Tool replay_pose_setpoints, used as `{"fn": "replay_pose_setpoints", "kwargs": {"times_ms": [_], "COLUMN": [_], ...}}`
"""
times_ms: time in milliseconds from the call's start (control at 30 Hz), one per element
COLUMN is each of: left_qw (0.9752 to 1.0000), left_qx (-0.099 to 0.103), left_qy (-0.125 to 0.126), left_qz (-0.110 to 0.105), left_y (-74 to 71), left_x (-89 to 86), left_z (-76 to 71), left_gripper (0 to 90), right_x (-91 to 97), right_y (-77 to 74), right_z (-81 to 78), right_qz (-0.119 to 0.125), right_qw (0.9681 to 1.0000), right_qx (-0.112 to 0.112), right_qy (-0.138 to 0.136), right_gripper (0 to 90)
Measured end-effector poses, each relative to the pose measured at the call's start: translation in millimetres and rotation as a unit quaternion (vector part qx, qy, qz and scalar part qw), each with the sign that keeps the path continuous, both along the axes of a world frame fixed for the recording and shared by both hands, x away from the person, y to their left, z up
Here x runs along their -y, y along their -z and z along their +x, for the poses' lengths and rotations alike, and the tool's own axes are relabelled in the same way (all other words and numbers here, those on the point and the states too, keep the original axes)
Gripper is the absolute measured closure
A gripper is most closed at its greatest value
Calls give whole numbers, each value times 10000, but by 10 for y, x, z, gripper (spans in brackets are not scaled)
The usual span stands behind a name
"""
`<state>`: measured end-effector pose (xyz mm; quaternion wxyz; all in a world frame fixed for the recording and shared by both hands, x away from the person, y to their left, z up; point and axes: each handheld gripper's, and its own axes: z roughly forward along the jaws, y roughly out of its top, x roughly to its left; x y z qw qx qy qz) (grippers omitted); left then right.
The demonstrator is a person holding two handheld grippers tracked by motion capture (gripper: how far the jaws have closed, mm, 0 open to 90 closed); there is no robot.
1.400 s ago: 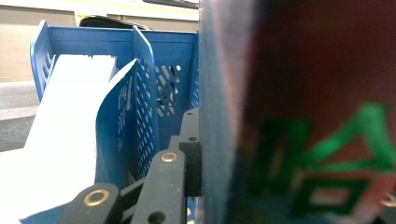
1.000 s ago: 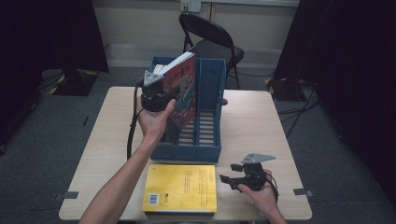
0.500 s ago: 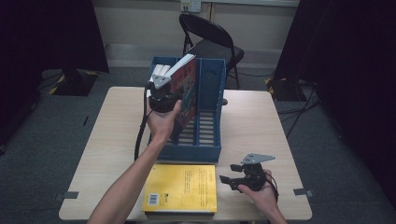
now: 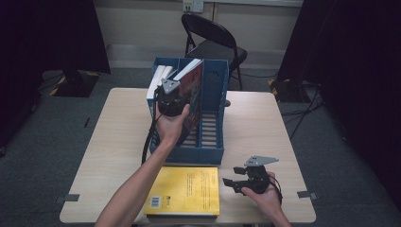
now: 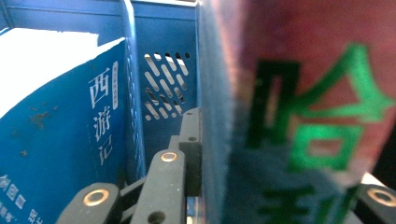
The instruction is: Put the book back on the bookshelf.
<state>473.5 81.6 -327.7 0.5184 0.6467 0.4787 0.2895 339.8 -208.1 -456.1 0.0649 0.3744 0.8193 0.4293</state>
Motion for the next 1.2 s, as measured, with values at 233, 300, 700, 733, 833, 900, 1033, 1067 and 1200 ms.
{"fn": "replay_pose_setpoints", "kwargs": {"times_ms": [233, 300, 700, 733, 833, 900, 1033, 1067, 1200], "left_qw": [9999, 9997, 9989, 9985, 9978, 9978, 9972, 9973, 9965], "left_qx": [-109, -199, -270, -270, -348, -367, -370, -345, -326], "left_qy": [29, 160, 375, 428, 536, 536, 632, 619, 726], "left_qz": [-40, -9, 44, 230, 165, 159, 174, 179, 246], "left_y": [169, 236, 373, 369, 384, 389, 399, 403, 409], "left_x": [-32, -32, -80, -78, -123, -133, -169, -152, -150], "left_z": [3, 14, -85, -121, -156, -170, -210, -227, -269], "left_gripper": [747, 746, 742, 741, 735, 731, 723, 722, 712], "right_x": [5, 2, -24, -31, -45, -53, -97, -101, -108], "right_y": [6, 13, 18, 18, 13, 12, 21, 23, 23], "right_z": [4, 9, 3, 0, -6, -9, -7, -5, -8], "right_qz": [-19, -54, -129, -138, -160, -158, -205, -212, -222], "right_qw": [10000, 10000, 9999, 9999, 9999, 9999, 9997, 9997, 9997], "right_qx": [-21, -42, -24, -12, -18, -10, -31, -34, -29], "right_qy": [6, 2, -28, -43, -34, -49, -109, -115, -126], "right_gripper": [305, 305, 305, 305, 305, 305, 305, 305, 305]}}
